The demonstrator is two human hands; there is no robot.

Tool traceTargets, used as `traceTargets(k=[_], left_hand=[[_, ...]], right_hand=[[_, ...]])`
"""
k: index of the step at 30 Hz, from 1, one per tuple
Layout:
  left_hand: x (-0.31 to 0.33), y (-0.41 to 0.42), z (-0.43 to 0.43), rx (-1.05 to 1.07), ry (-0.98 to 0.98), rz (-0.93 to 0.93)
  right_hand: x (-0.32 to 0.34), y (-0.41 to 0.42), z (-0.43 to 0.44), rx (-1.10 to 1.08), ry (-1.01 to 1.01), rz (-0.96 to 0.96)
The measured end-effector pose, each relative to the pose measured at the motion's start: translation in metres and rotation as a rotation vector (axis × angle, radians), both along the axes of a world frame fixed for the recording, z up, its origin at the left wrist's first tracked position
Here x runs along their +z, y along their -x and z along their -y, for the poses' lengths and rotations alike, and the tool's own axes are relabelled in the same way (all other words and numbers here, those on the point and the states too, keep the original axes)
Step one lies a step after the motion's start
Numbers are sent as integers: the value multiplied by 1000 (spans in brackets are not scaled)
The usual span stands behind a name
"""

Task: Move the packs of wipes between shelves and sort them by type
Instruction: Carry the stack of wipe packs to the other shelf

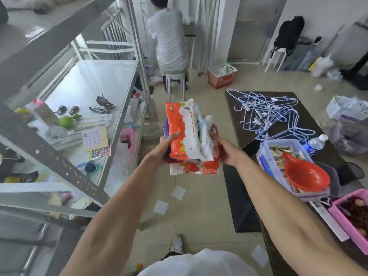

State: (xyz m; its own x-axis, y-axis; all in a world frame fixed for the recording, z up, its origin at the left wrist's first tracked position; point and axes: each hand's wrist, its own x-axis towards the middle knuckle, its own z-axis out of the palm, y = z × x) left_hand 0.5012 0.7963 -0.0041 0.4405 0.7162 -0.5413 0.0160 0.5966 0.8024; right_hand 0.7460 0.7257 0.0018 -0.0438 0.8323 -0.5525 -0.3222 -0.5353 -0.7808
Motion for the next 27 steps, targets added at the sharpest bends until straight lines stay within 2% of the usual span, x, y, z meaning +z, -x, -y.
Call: traceTargets(k=[7,15,21,27], left_hand=[[-2,-33,-98,-46,39,31],[-28,-80,-228,-6,69,-38],[-17,-129,-327,-21,66,-74],[-13,-153,-415,78,55,-59]], right_hand=[[-10,-34,-96,-41,14,1],[-41,-84,-230,24,-54,-1],[-48,-136,-340,40,-60,-51],[-37,-164,-439,139,-87,-65]])
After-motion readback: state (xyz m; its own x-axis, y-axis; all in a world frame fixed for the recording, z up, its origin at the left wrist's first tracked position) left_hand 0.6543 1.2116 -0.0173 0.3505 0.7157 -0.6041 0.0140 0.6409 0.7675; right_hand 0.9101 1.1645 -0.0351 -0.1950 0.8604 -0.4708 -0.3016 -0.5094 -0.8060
